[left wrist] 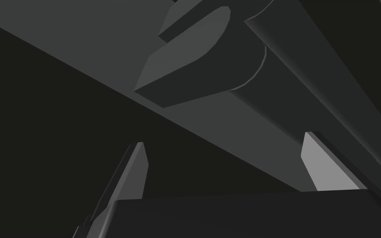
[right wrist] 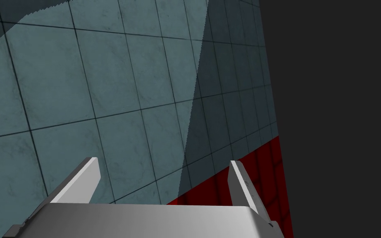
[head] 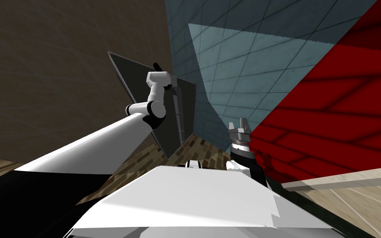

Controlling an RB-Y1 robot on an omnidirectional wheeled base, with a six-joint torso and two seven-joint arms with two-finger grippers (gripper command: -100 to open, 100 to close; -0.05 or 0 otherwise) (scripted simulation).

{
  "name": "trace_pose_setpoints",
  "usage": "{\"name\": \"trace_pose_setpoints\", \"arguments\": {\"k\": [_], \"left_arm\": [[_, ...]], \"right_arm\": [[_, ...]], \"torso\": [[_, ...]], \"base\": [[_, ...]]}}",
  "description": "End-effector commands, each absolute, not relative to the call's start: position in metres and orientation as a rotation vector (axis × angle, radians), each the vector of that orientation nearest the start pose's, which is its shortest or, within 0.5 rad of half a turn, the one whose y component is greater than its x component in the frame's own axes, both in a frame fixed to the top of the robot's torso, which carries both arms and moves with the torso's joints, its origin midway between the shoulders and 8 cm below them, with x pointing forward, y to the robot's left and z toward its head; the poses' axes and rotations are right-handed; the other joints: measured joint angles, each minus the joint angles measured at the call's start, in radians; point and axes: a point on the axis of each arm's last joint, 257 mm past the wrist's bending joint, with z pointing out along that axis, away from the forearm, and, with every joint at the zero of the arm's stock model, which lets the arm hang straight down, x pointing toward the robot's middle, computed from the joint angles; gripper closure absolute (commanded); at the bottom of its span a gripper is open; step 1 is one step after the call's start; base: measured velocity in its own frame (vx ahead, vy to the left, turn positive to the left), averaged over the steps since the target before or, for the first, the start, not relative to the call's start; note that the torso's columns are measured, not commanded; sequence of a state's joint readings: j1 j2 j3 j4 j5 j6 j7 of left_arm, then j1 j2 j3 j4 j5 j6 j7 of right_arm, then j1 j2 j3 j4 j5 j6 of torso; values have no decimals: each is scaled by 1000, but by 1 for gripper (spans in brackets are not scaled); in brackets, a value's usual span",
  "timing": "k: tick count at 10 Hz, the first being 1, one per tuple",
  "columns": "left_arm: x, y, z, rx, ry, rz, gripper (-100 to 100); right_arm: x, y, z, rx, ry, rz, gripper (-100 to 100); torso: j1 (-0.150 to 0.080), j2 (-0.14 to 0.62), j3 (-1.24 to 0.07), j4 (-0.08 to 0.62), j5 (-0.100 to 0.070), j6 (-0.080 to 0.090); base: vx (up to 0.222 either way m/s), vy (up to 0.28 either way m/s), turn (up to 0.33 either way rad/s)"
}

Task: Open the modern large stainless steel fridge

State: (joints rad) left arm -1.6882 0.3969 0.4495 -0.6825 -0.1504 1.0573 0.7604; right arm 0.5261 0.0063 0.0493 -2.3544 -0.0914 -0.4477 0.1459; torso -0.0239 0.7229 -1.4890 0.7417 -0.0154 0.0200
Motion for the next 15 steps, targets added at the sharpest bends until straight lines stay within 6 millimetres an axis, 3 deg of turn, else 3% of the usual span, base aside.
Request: {"name": "trace_pose_setpoints", "arguments": {"k": [1, 4, 5, 6, 7, 8, 10, 13, 15], "left_arm": [[717, 258, 268, -1955, 731, -1539, -100], [717, 258, 268, -1955, 731, -1539, -100], [719, 266, 242, -2006, 746, -1475, -100], [724, 280, 229, -2032, 718, -1480, -100], [722, 276, 229, -2034, 737, -1460, -100], [722, 276, 225, -2042, 739, -1454, 100], [719, 296, 222, -2055, 685, -1413, 100], [717, 307, 223, -2056, 653, -1397, 100], [713, 328, 225, -2055, 589, -1365, 100]], "right_arm": [[337, -276, 39, 673, 594, 1267, 0], [337, -276, 39, 673, 594, 1267, 0], [337, -276, 39, 673, 594, 1267, 0], [337, -276, 39, 673, 594, 1267, 0], [337, -276, 39, 673, 594, 1267, 0], [337, -276, 39, 673, 594, 1267, 0], [337, -276, 39, 673, 594, 1267, 0], [337, -276, 39, 673, 593, 1267, 0], [337, -276, 39, 673, 594, 1267, 0]], "torso": [[0, -1, -1, -1, 0, 0], [-1, -1, -1, 0, 0, 0], [0, -2, -2, 0, 0, 0], [5, 0, 1, -4, 4, -5], [18, -3, -1, -7, 10, -11], [22, -3, -2, -9, 14, -14], [20, -2, -1, -8, 14, -20], [16, 3, 3, -4, 9, -10], [13, 7, 7, -5, 9, -10]], "base": [[-6, 5, -31], [2, -3, 5], [-21, 15, 64], [53, 101, 95], [16, 54, 37], [-33, 0, 12], [19, -249, 98], [-15, -257, 85], [2, -266, 50]]}}
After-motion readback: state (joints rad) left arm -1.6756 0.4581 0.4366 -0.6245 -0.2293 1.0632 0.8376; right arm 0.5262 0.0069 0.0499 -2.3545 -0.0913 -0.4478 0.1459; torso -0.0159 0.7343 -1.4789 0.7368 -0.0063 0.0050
